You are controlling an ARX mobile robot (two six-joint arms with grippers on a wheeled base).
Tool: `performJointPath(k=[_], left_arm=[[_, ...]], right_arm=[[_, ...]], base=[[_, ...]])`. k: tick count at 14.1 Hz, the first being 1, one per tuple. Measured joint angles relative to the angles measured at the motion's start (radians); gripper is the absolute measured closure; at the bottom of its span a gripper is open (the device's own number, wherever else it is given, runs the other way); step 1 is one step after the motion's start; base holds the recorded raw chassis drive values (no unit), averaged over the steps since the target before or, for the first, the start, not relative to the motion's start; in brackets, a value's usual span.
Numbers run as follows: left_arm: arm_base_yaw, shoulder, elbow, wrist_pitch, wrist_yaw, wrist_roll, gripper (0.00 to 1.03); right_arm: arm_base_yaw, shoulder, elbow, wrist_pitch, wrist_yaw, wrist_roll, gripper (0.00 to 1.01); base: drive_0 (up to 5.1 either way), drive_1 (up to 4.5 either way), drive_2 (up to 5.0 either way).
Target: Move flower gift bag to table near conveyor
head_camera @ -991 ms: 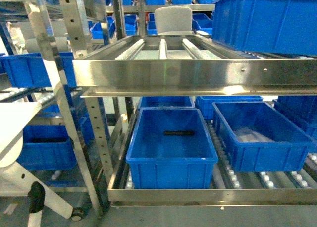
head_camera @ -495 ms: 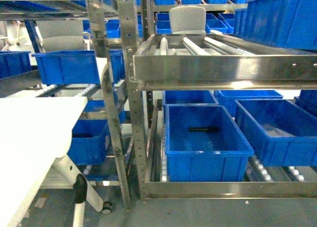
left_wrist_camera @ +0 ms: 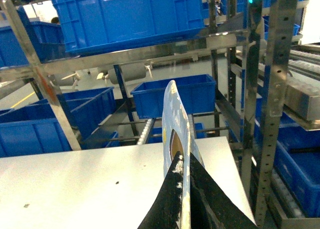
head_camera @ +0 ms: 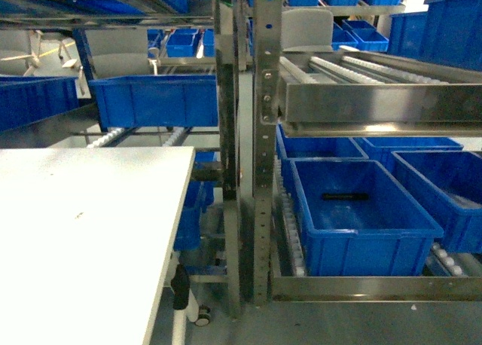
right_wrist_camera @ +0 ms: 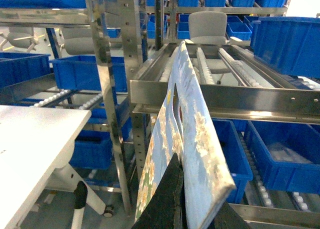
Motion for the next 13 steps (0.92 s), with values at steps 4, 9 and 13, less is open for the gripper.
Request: performJointPath(k=[4, 9, 13], left_arm=[[0.001, 0.000, 0.000, 0.000, 0.000, 0.000, 1.01], [0.001, 0.000, 0.000, 0.002, 0.000, 0.000, 1.01], [0.001, 0.000, 0.000, 0.002, 0.000, 0.000, 1.01]], right_arm=[[0.000, -0.001, 0.000, 0.001, 0.000, 0.000, 0.99], [0.000, 0.001, 0.000, -0.002, 0.000, 0.000, 0.99], [0.000, 0.000, 0.000, 0.001, 0.000, 0.000, 0.99]], base=[[-4.9, 2.54, 2.5], [-5.0, 2.41, 2.4], [-4.9, 2.55, 2.6]])
